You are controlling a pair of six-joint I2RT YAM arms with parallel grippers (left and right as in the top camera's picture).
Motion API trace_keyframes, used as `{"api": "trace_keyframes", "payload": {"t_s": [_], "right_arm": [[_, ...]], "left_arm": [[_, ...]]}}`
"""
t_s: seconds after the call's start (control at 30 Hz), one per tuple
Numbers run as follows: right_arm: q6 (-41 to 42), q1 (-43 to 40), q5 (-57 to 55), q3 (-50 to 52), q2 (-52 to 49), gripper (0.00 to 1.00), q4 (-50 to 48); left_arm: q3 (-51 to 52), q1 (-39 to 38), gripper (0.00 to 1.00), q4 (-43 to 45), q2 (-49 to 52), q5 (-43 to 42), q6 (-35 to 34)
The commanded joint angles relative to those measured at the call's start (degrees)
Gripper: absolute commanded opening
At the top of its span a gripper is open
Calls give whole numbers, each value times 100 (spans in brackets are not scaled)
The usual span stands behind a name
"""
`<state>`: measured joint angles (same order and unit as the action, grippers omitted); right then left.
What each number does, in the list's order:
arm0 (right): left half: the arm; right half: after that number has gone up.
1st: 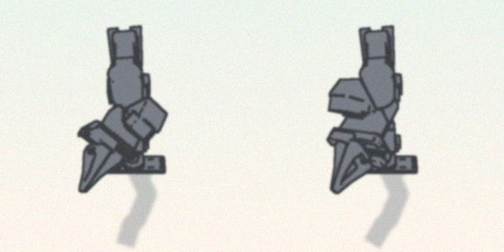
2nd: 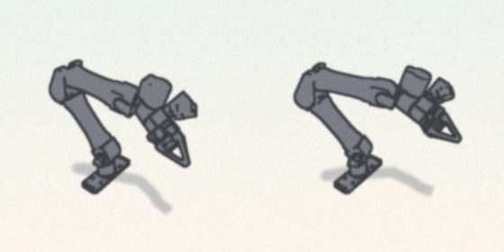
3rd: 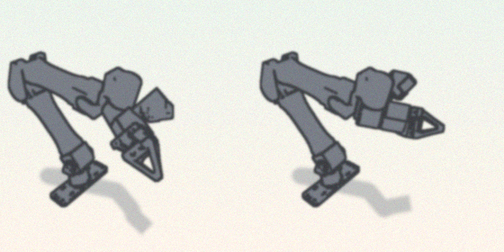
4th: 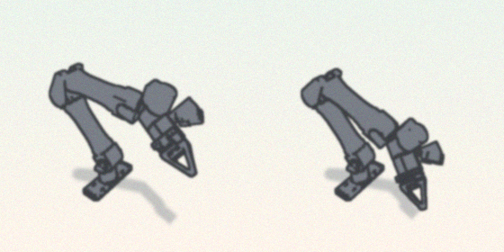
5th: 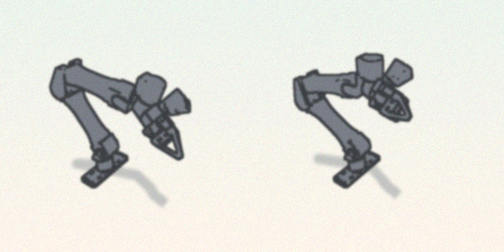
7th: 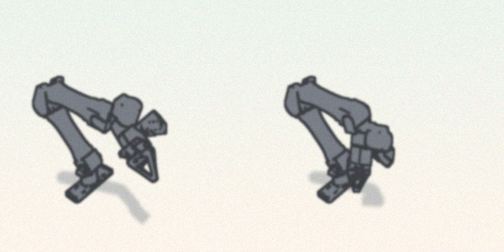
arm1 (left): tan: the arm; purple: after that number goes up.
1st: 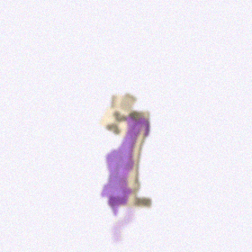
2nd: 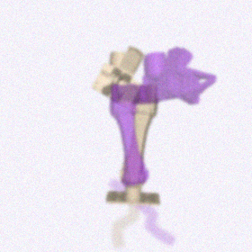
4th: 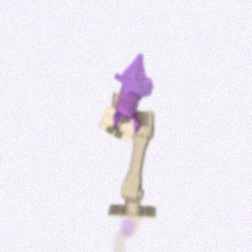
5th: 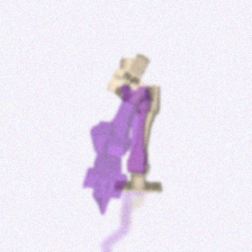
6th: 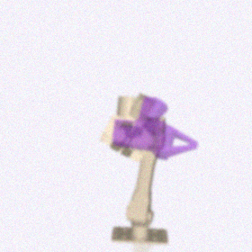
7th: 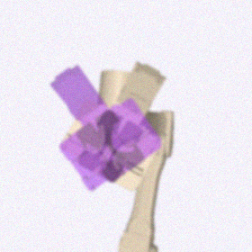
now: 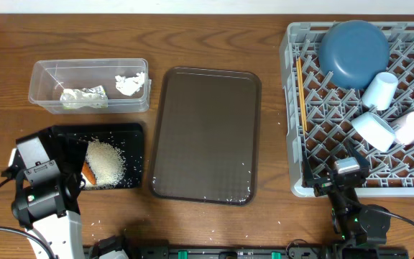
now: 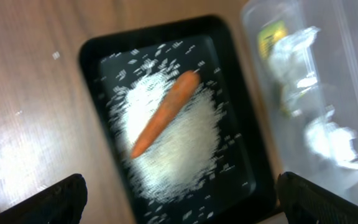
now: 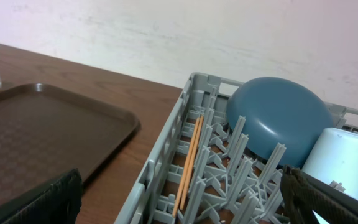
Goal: Sort waste into correct bins and load items into the dishwasher rack
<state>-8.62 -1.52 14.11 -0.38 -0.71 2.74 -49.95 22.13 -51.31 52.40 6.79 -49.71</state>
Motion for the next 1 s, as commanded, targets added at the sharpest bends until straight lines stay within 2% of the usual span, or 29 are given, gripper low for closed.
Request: {"api": "trace_keyframes", "payload": {"t_s": [0.0,0.03,0.1,0.23,0.33,0.57,0.7,0.87,0.97], "right_arm": [[-68,-70,-55,7,39,99,26],[-68,-72,-55,7,39,99,28],[-68,-72,-55,7,39,99,28],[-68,-72,-55,7,39,99,28],[-68,-72,-55,7,39,99,28],[-68,-72,-55,7,39,99,28],[-68,-72,-55,7,39,99,26],[-68,-72,-55,7,39,99,26],[-68,-70,-55,7,39,99,28]], "left_arm": [[-2,24,100,-195,46,-37,13],[0,2,100,-201,66,-140,44],[15,-170,100,-149,76,-179,542],[258,-920,100,481,-186,-186,2516],[706,-1506,100,1150,-673,-188,3447],[2181,-2194,100,2662,-1921,-201,3895],[3158,-2258,100,3624,-2498,-601,4409],[4170,-2258,100,4382,-3272,-815,4435],[4527,-2258,100,4787,-3403,-929,4435]]}}
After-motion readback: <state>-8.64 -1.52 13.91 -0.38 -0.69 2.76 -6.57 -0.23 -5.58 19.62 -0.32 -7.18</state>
